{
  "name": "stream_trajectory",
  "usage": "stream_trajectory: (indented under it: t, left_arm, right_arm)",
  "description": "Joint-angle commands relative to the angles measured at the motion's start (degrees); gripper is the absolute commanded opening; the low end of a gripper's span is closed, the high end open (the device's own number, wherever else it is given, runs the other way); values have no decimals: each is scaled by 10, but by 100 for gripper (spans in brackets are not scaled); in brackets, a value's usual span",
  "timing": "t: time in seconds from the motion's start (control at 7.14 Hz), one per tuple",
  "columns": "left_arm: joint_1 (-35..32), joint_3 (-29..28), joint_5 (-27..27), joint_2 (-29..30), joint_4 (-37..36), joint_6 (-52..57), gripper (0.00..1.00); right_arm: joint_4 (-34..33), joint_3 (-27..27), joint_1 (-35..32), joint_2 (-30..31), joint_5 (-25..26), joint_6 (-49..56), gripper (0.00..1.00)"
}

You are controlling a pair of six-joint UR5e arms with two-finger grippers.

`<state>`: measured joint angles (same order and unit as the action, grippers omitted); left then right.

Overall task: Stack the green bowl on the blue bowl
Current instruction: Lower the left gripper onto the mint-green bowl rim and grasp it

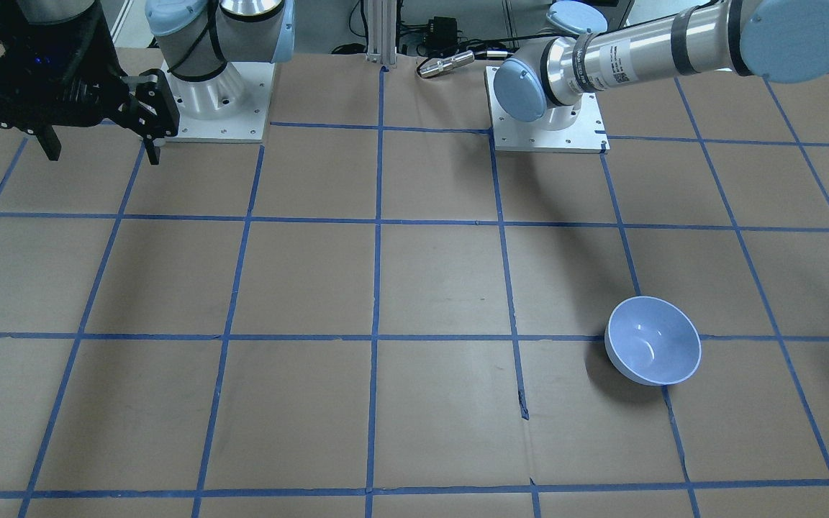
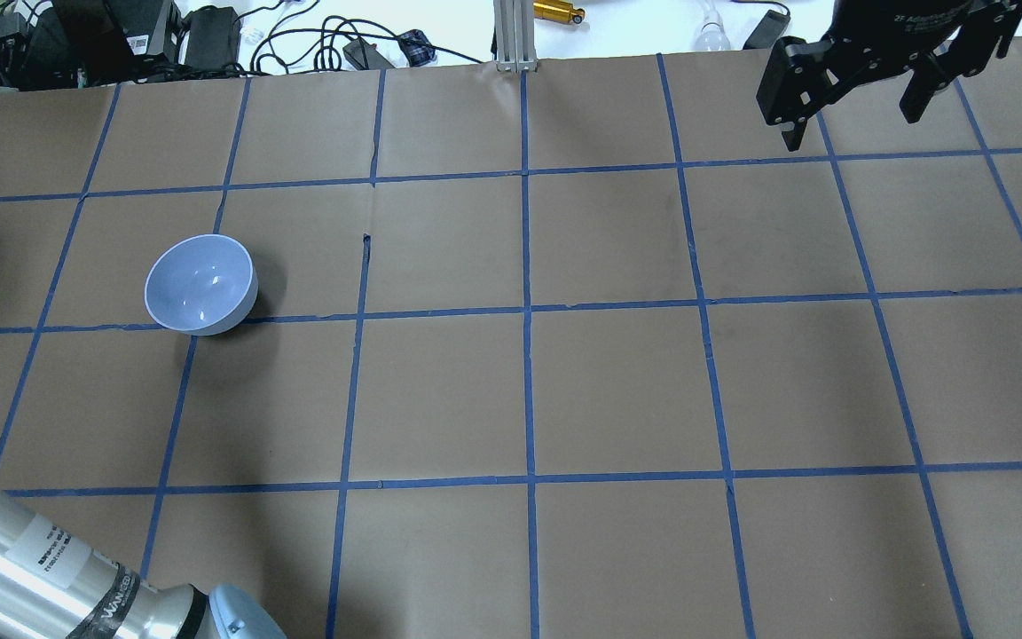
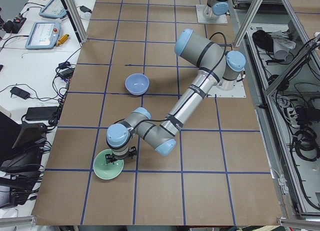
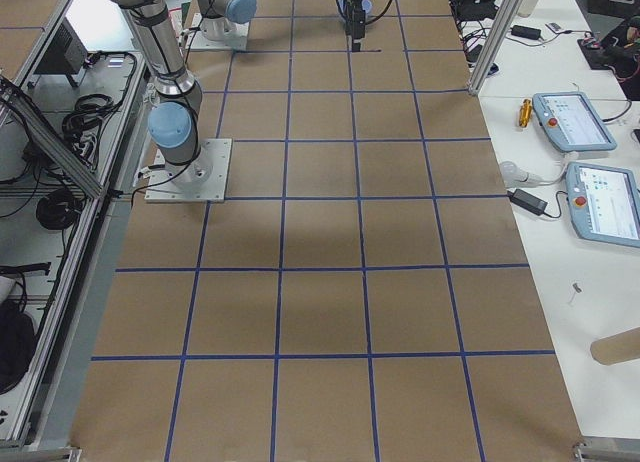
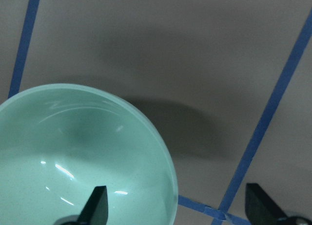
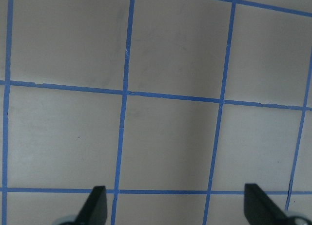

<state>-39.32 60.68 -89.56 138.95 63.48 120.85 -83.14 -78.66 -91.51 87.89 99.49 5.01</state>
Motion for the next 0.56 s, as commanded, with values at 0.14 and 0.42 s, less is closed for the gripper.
stream_trajectory:
  t: [0.14,0.42]
  left_arm:
    - [1,-43,-1,41,-2,0,98]
    - [1,-44,-4,48,-1,2,59]
  right_arm:
    - [0,0,-1,0,0,0,100]
    - [0,0,-1,0,0,0,100]
